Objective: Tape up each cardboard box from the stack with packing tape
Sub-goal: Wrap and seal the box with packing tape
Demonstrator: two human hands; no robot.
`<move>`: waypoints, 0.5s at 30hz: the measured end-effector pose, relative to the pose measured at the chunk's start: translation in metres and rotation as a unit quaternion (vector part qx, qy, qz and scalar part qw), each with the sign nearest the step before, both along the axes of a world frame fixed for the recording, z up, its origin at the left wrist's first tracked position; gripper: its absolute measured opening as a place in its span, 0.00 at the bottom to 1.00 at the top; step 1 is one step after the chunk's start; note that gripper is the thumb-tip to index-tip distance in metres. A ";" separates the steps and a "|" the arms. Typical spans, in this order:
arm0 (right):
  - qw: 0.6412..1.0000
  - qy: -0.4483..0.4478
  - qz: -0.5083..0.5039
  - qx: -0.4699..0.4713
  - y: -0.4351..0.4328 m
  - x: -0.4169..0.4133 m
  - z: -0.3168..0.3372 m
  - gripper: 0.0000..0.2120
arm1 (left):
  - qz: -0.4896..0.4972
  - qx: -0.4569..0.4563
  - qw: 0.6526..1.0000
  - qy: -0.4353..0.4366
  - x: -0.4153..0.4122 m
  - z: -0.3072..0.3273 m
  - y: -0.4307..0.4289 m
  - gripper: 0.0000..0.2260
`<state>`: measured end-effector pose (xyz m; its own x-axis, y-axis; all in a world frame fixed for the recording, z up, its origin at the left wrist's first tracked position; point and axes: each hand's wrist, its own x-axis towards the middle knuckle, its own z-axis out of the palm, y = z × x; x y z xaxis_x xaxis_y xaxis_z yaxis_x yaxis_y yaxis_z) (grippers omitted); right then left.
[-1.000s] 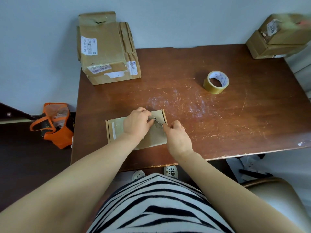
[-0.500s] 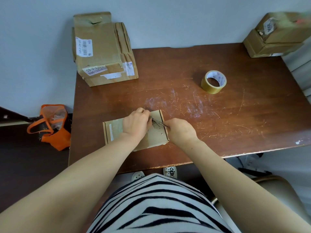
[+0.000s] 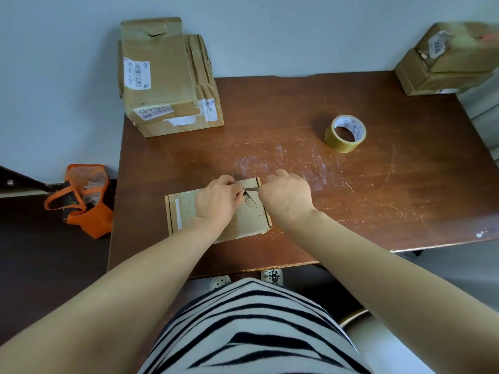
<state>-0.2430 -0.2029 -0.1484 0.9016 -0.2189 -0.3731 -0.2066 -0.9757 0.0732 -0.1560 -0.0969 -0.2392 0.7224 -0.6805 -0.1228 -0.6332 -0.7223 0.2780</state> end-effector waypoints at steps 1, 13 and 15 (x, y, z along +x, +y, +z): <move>1.000 0.005 0.017 -0.007 0.002 0.002 0.002 0.11 | 0.002 0.014 1.000 -0.001 0.000 0.001 -0.001 0.14; 0.988 0.049 0.127 -0.072 0.006 0.045 0.018 0.14 | 0.016 0.059 0.998 -0.013 -0.004 0.012 -0.005 0.15; 0.987 0.052 0.130 -0.076 0.005 0.045 0.019 0.15 | 0.005 0.069 0.997 -0.018 -0.002 0.009 -0.004 0.16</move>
